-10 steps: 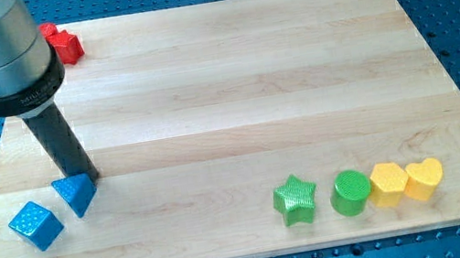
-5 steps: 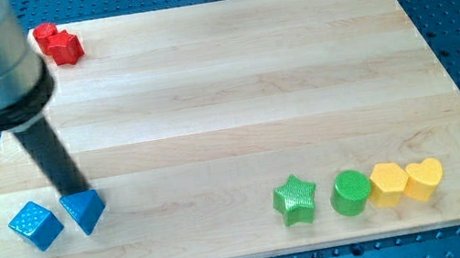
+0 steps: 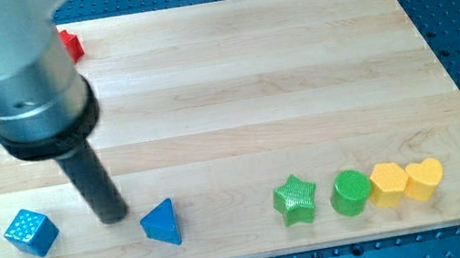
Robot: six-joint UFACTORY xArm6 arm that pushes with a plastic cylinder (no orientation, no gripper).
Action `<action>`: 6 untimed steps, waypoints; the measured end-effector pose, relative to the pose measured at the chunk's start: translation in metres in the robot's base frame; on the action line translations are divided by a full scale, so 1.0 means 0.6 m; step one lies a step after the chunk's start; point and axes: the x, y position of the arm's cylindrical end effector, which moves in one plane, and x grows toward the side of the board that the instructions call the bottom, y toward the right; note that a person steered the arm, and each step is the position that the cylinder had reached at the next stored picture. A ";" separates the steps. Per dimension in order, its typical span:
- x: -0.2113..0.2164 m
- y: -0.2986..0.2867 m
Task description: Move the triangle to the left of the green star
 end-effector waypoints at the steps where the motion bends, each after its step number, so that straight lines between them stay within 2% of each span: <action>1: 0.016 0.046; 6: 0.095 0.054</action>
